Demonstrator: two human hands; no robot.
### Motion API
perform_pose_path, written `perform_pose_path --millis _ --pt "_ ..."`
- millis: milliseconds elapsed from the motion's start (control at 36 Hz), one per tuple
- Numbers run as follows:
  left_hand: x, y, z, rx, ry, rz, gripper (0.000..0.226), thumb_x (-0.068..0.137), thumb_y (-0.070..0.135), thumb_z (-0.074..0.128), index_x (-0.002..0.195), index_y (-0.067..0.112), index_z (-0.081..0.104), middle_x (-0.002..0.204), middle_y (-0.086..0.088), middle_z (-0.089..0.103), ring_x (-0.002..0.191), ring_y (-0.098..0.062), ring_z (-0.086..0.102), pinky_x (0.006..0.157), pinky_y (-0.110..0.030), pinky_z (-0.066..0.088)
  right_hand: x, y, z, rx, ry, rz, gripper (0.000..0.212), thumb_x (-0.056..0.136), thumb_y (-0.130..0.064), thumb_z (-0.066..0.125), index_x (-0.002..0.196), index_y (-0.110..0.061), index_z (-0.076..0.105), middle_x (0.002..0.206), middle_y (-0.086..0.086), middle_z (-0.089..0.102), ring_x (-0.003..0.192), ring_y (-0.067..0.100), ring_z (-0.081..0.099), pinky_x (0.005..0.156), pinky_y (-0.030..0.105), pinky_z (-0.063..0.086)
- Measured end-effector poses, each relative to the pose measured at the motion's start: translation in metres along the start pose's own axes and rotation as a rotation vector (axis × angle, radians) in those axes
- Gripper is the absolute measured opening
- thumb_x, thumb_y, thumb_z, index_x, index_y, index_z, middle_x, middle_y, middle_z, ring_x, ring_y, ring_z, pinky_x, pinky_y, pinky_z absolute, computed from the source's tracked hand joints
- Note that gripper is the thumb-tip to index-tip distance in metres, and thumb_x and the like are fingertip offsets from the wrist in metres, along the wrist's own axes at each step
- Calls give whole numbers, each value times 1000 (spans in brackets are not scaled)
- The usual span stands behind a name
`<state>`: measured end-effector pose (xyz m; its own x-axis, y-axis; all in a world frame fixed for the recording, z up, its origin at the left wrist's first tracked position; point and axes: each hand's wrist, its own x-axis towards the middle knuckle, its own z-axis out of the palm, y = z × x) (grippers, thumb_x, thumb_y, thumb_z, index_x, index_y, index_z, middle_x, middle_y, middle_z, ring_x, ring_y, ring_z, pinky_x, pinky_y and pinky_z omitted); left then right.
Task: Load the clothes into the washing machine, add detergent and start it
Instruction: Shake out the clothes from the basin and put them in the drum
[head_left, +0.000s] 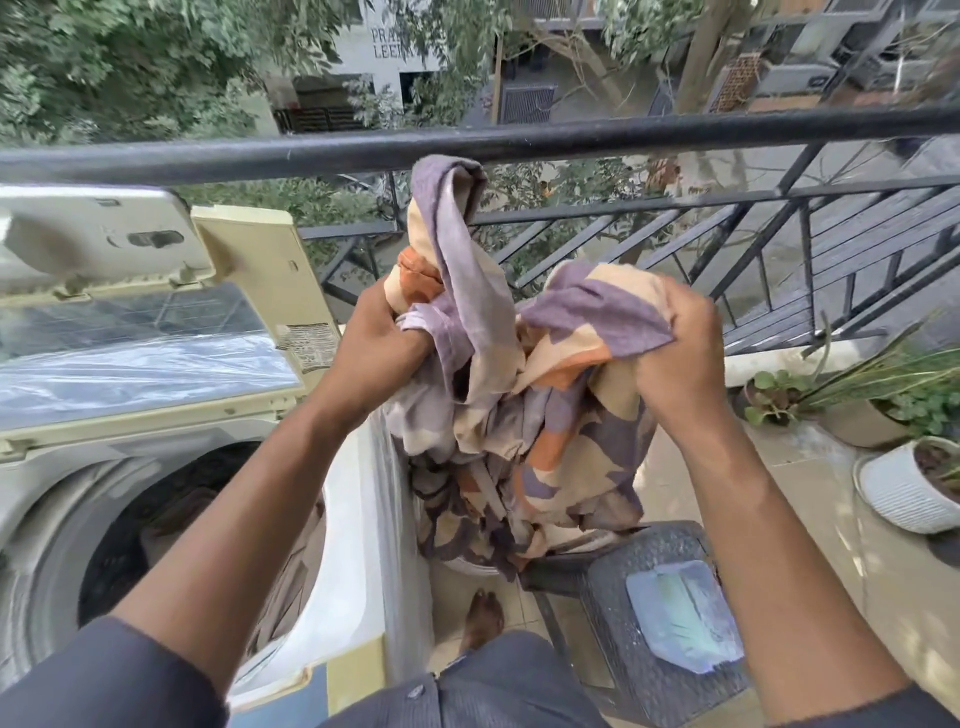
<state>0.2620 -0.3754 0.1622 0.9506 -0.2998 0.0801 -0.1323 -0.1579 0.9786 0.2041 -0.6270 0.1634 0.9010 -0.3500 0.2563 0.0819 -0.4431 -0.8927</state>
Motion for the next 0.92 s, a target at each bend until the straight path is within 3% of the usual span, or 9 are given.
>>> perform_pose_path --millis 83,222,417,500,667,722,806,861,917 --pt "1 3 -1 -7 -6 18 25 86 25 62 105 13 72 92 8 78 87 -7 70 82 -26 55 8 -18 -3 107 57 -91 13 78 -35 78 88 -27 74 80 0 70 74 18 62 61 44 51" --pt "1 7 -5 -7 -6 60 32 87 20 61 114 6 71 96 11 79 91 -6 71 85 -25 57 17 -32 -5 152 109 -192 40 79 -25 88 83 6 64 75 8 56 72 14 46 55 48 42" --pt "5 21 -6 -201 93 122 15 92 13 63 104 21 69 90 15 79 88 -2 73 80 -21 57 27 -30 5 179 50 -115 35 71 -32 97 89 -11 76 85 17 75 79 21 65 61 57 56" --pt "8 20 -6 -148 88 113 15 93 10 68 107 13 72 98 3 79 93 -12 73 85 -32 59 27 -19 12 -7 -159 102 22 77 -30 91 92 -18 80 85 3 79 74 13 67 62 39 55" --pt "-2 0 -2 83 -139 14 32 93 -3 77 117 17 71 102 14 81 94 -3 74 83 -19 55 12 5 29 -210 -288 208 7 81 -15 74 77 -14 68 60 3 64 59 13 53 54 45 50" --pt "-7 -7 -2 102 -208 -25 44 90 3 82 129 11 64 112 7 79 100 -2 73 87 -17 54 8 6 32 -193 -296 222 6 78 -8 68 75 -13 66 60 4 64 59 15 55 54 46 51" --pt "-10 -16 2 184 -338 -19 42 83 -3 77 122 2 64 110 -1 74 97 10 67 88 -12 51 1 -4 35 -128 -313 216 14 74 -1 65 82 -11 70 74 15 70 64 17 58 55 46 50" --pt "-11 -22 6 241 -383 -49 52 78 -8 70 123 18 63 109 12 73 101 9 67 92 -21 54 -4 -16 37 -85 -349 200 22 76 3 60 87 -13 72 79 13 72 68 16 60 57 43 48" --pt "-11 -25 12 280 -383 -73 61 76 -3 71 124 32 61 115 11 74 110 -7 69 101 -39 58 -9 -25 39 -3 -390 178 19 79 -4 58 87 -14 72 79 7 73 72 17 62 62 41 48"
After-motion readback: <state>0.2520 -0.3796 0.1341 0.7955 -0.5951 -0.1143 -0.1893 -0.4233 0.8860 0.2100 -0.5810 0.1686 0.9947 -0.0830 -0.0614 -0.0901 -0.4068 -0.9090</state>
